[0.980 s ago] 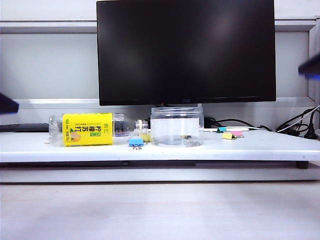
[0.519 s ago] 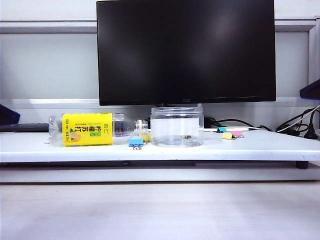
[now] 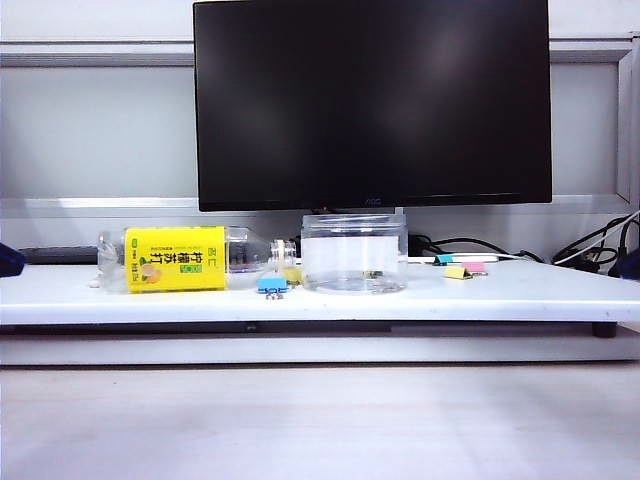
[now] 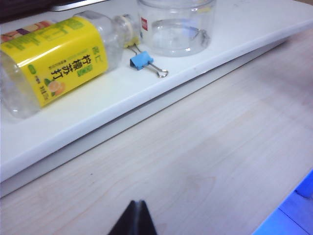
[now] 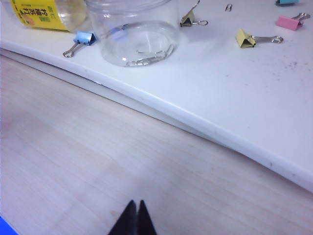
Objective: Take the clips out of the round transparent plastic box and place them on the table.
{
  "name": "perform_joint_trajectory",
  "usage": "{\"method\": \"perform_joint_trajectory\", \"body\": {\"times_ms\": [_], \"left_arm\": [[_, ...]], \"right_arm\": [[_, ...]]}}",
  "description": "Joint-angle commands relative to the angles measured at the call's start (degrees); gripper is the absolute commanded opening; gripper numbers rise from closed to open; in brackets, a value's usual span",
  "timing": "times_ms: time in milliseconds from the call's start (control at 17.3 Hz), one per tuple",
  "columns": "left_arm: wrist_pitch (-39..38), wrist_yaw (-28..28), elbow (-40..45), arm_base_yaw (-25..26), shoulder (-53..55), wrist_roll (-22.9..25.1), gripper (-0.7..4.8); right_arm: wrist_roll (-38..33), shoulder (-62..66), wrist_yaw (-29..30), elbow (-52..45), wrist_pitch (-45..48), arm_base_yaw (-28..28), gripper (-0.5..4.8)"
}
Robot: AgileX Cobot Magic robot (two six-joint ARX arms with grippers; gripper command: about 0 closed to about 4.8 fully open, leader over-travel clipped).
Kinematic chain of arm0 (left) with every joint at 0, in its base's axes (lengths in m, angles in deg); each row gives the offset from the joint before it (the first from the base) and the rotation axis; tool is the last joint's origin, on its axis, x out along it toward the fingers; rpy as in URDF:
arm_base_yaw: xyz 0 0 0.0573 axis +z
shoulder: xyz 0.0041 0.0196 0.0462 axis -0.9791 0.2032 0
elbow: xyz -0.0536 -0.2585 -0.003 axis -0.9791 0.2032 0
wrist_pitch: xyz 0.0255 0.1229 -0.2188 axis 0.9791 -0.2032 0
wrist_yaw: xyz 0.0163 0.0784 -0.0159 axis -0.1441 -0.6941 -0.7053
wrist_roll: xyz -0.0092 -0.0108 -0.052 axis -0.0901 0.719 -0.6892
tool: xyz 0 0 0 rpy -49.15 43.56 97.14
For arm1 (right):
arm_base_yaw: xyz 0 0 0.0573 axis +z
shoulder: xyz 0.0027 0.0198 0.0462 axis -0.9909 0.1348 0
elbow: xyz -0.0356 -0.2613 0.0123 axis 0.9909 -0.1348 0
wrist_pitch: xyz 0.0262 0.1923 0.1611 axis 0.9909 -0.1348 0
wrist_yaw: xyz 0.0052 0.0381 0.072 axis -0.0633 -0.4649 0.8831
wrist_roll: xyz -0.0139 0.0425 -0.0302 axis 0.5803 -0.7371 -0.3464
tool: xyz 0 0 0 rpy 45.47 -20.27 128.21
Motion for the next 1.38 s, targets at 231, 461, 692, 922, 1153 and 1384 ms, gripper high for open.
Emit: {"method": "perform_joint_trajectory", "body": {"times_ms": [231,461,692,922,1153,1384], "left_arm": [[-0.3,-0.2,0.1,0.0,0.1,0.0,-0.05],[-1.0,4.0,0.1,0.0,0.1,-1.5,-0.04],[-1.1,6.8,0.1,8.4,-0.3,-1.5,-0.04],[-1.1,6.7,0.1,22.5,-0.3,-1.5,-0.04],[-1.1,6.5,0.1,32.1,-0.3,-1.5,-0.04],[-1.3,6.5,0.1,36.9,-1.5,-1.5,-0.04]], "right_arm": [[0.4,0.0,0.0,-0.2,0.1,0.1,-0.04],[0.4,0.0,0.0,-0.2,0.2,0.1,-0.04],[0.4,-5.1,0.2,-0.2,0.2,-1.5,-0.04],[0.4,-6.6,0.2,-0.2,0.2,-6.6,-0.04],[0.4,-9.1,0.1,-0.2,0.2,-12.7,-0.04],[0.4,-9.2,0.1,-0.2,0.6,-15.4,-0.04]]}}
